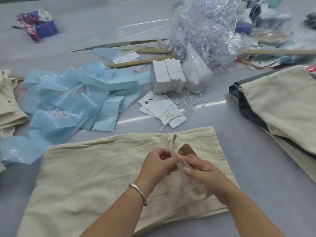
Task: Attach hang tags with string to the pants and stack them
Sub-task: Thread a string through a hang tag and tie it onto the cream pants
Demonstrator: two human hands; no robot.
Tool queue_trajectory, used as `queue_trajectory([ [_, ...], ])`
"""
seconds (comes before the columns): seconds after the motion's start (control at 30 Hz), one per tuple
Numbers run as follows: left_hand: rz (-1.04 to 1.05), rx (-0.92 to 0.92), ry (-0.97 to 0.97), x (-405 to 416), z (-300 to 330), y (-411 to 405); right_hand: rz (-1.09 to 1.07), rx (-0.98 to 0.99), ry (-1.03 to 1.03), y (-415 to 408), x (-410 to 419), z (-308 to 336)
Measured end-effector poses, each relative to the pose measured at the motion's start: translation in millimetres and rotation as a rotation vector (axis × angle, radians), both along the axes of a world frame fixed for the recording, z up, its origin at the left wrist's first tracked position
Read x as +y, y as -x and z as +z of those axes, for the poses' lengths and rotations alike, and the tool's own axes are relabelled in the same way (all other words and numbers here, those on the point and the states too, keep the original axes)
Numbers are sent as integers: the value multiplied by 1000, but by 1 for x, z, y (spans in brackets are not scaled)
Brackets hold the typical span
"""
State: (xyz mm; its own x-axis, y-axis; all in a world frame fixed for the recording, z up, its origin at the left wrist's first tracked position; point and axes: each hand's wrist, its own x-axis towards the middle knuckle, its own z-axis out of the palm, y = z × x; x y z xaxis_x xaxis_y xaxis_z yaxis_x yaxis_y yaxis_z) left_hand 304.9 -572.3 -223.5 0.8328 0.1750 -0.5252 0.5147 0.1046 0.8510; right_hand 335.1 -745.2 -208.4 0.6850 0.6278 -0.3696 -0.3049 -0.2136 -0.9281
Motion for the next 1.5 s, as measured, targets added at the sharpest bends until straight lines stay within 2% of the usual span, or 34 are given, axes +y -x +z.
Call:
queue_trajectory([
  [0.07, 27, 2, 15, -2, -4, 3, -55, 71, -47, 2, -4, -3],
  [0.17, 131, 32, 84, 2, -10, 3, -309, 211, -147, 2, -10, -9],
  [0.23, 158, 41, 80, 7, -13, 2, -402, 190, -177, 1, -15, -13],
  [0.37, 132, 19, 141, 13, -15, 8, -298, 53, -34, -1, -25, -18],
  [0.47, 111, -57, 158, 13, -18, 12, -161, -142, 127, -2, -27, -16],
  [0.63, 226, -54, 88, 7, -18, 15, 84, -390, 245, -3, -16, -11],
  [0.77, 263, -30, -12, 0, -17, 12, 28, -510, 487, -2, 4, -14],
  [0.93, 233, -15, -44, 2, -15, 13, -213, -470, 467, 0, 22, -23],
  [1.07, 144, -55, 2, 8, -11, 19, -212, -477, 461, -1, 24, -26],
  [1.23, 90, -96, 157, 17, -11, 25, -239, -447, 397, -2, 24, -24],
  [1.37, 78, -101, 151, 17, -12, 26, -220, -477, 448, -3, 24, -22],
  [1.5, 64, -93, 118, 15, -12, 27, -208, -513, 587, -4, 29, -15],
])
